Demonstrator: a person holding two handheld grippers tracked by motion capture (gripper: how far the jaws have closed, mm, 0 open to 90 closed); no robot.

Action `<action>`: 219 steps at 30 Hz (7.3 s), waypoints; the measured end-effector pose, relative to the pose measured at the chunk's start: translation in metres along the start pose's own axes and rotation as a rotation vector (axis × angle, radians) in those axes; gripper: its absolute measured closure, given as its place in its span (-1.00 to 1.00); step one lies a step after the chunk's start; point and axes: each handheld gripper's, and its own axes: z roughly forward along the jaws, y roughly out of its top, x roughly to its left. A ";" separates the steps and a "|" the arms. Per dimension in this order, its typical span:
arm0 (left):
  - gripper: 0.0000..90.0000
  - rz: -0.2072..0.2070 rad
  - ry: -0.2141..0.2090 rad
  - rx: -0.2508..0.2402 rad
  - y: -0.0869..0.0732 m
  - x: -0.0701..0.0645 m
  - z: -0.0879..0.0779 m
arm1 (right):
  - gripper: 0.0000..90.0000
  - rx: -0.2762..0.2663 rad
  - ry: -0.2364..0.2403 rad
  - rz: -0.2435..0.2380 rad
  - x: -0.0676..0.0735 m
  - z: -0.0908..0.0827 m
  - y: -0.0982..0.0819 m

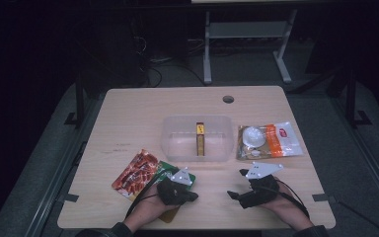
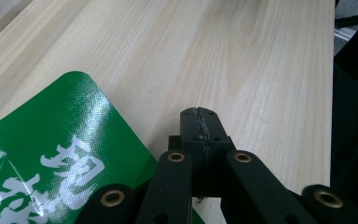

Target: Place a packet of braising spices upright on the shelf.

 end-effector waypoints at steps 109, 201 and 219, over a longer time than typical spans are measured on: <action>-0.58 -0.085 0.141 -0.045 -0.090 0.074 -0.087 | -0.68 0.030 0.007 -0.010 0.002 0.003 -0.001; 0.99 -0.176 0.217 -0.510 -0.039 0.055 -0.135 | 0.16 -0.264 0.342 0.057 0.028 0.080 0.088; 0.85 -0.144 0.305 -0.458 -0.045 0.052 -0.134 | 0.99 -0.249 0.402 0.097 0.015 0.068 0.106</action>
